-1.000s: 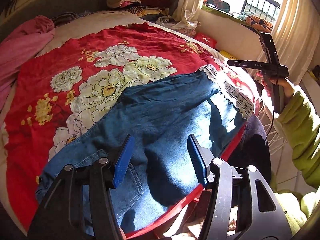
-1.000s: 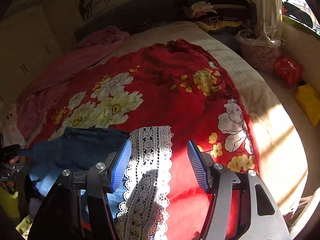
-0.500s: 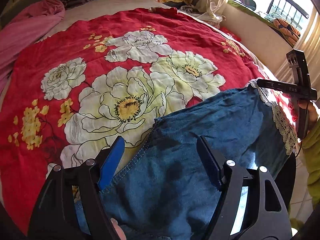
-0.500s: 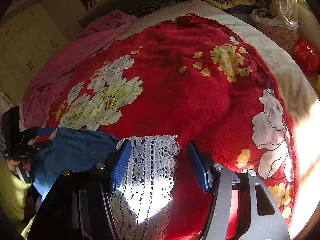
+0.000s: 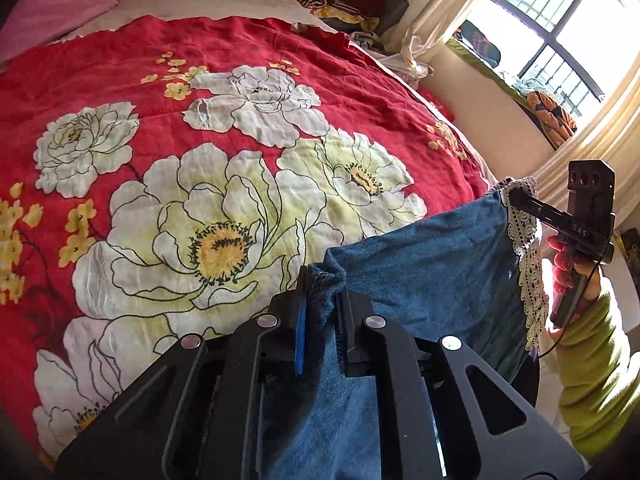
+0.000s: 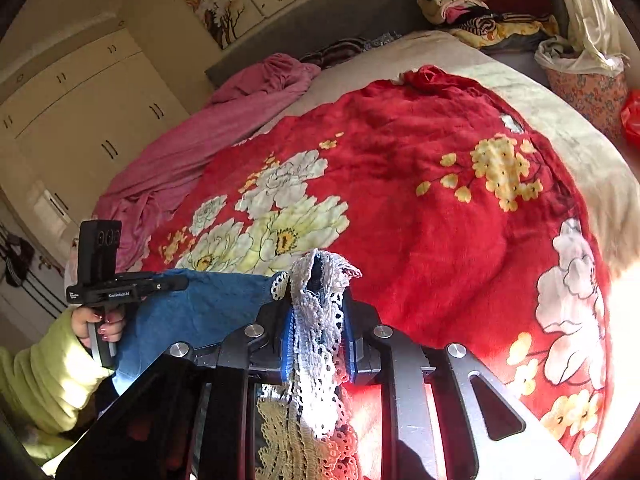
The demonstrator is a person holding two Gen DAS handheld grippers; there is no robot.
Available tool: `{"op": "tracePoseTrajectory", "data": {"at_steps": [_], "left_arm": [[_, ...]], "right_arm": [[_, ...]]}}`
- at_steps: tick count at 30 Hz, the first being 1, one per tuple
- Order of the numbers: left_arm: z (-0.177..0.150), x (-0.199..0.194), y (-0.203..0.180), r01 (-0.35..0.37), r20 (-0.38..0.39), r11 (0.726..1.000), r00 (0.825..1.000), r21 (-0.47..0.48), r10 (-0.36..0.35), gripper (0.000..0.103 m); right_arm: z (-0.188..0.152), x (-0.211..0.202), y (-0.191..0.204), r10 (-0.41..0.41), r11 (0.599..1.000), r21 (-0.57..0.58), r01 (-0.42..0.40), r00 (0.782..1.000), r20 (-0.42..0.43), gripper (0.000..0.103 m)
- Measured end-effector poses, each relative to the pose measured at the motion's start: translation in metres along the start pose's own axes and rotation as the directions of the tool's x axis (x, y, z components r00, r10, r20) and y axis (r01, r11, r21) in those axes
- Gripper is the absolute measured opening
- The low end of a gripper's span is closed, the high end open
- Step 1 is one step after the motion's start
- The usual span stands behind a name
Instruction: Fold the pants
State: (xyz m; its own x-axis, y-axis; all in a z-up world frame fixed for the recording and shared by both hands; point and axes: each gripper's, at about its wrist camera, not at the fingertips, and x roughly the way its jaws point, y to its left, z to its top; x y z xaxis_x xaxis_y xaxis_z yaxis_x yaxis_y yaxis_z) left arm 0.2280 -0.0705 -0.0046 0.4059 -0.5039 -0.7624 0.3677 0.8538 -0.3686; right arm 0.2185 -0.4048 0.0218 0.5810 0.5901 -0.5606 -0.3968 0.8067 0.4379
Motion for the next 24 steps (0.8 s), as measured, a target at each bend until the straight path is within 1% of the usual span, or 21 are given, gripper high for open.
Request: {"op": "tracePoseTrajectory", "data": {"at_steps": [2,4,7,9,10,14,15,16,17,18,19,20,22,24], "left_arm": [[0.009,0.005,-0.001,-0.038,0.005,0.999,0.999,0.009,0.038,0.003],[0.013,0.015,0.000,-0.073,-0.007,0.997,0.997,0.009,0.073,0.003],[0.011,0.032,0.007,-0.129,-0.034,0.992,0.991,0.003,0.129,0.003],[0.008,0.040,0.009,-0.153,-0.045,0.988,0.987,0.013,0.154,0.003],[0.006,0.042,0.010,-0.157,-0.043,0.988,0.987,0.017,0.157,0.004],[0.002,0.044,0.014,-0.157,-0.033,0.988,0.987,0.015,0.157,0.006],[0.002,0.044,0.016,-0.150,-0.036,0.989,0.988,0.008,0.150,0.006],[0.002,0.044,0.017,-0.143,-0.035,0.990,0.989,0.000,0.143,0.006],[0.002,0.041,0.018,-0.139,-0.025,0.990,0.990,-0.009,0.138,0.007],[0.002,0.036,0.018,-0.142,-0.005,0.990,0.990,-0.017,0.142,0.013],[0.001,0.028,0.018,-0.148,0.016,0.989,0.989,-0.028,0.149,0.018],[0.001,0.020,0.019,-0.150,0.034,0.988,0.988,-0.048,0.151,0.027],[-0.002,-0.002,0.020,-0.141,0.068,0.986,0.987,-0.086,0.147,0.029],[-0.010,-0.026,0.016,-0.160,0.114,0.983,0.979,-0.093,0.171,0.031]], "right_arm": [[0.016,0.011,0.001,-0.052,0.998,-0.048,0.051,0.999,-0.017,0.017],[0.027,0.031,-0.005,-0.105,0.993,-0.069,0.100,0.992,-0.069,0.018],[0.024,0.069,-0.017,-0.186,0.979,-0.115,0.168,0.968,-0.168,0.018],[0.017,0.089,-0.024,-0.221,0.972,-0.131,0.196,0.950,-0.220,0.018],[0.013,0.095,-0.025,-0.236,0.967,-0.149,0.206,0.944,-0.229,0.018],[0.008,0.099,-0.027,-0.270,0.959,-0.153,0.239,0.936,-0.224,0.023],[0.010,0.096,-0.025,-0.290,0.952,-0.160,0.259,0.932,-0.219,0.031],[0.012,0.091,-0.022,-0.317,0.944,-0.157,0.289,0.925,-0.207,0.043],[0.015,0.081,-0.021,-0.337,0.939,-0.139,0.315,0.923,-0.185,0.051],[0.016,0.068,-0.019,-0.331,0.942,-0.114,0.316,0.930,-0.157,0.059],[0.018,0.054,-0.016,-0.300,0.953,-0.089,0.290,0.946,-0.127,0.059],[0.016,0.039,-0.013,-0.272,0.962,-0.070,0.266,0.957,-0.100,0.059],[0.011,0.013,-0.005,-0.262,0.965,-0.047,0.259,0.963,-0.061,0.059],[0.001,-0.012,0.003,-0.236,0.972,-0.021,0.235,0.971,-0.033,0.059]]}}
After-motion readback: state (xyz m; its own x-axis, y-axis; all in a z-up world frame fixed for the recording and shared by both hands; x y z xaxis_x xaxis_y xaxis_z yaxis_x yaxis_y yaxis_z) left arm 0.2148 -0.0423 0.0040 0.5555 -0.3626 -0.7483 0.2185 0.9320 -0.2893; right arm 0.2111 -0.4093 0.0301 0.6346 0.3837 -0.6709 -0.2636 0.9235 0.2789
